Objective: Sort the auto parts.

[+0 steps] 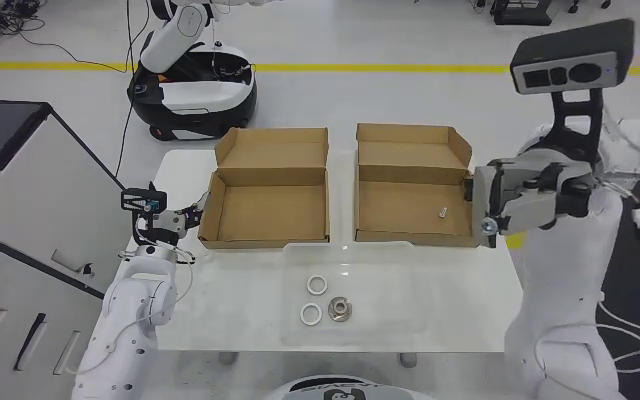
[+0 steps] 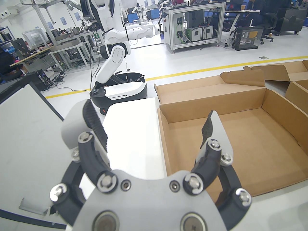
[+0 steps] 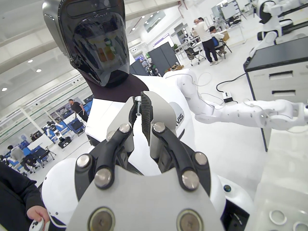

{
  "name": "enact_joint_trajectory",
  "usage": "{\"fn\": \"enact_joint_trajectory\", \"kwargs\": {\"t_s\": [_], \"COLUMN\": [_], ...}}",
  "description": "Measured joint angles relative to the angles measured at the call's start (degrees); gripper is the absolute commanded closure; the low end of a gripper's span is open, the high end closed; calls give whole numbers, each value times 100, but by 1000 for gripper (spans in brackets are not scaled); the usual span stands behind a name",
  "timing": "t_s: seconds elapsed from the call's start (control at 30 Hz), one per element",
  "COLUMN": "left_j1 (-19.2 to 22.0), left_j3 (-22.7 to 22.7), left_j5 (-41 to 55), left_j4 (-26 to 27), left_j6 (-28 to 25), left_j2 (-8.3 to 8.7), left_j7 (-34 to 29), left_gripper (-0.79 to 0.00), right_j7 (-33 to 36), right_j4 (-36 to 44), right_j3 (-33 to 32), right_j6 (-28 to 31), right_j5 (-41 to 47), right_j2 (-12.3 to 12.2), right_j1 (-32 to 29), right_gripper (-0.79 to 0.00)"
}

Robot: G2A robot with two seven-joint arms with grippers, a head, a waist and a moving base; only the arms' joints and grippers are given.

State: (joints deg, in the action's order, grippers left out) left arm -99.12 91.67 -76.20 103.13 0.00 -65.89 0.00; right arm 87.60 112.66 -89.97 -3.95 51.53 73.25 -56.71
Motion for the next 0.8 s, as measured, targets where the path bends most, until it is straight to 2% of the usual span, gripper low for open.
{"fn": "enact_joint_trajectory", "kwargs": {"t_s": [0.2, 0.33, 0.57, 0.8], "left_j1": [0, 0, 0, 0], "left_j3": [0, 0, 0, 0], "left_j5": [0, 0, 0, 0], "left_j4": [0, 0, 0, 0], "left_j6": [0, 0, 0, 0], "left_j2": [0, 0, 0, 0], "left_j7": [0, 0, 0, 0], "left_gripper": [-785, -785, -785, -785], "right_j7": [40, 5, -266, -212], "right_j4": [263, 86, -471, -1439], "right_j3": [-614, -710, -167, 907], "right_j6": [-919, -1280, -1540, -1486], "right_j5": [-1129, -2048, -3337, -3886], "right_j2": [-259, -485, -1055, -1677], "right_j1": [-212, -100, 468, 1624], "right_gripper": [0, 0, 0, 0]}}
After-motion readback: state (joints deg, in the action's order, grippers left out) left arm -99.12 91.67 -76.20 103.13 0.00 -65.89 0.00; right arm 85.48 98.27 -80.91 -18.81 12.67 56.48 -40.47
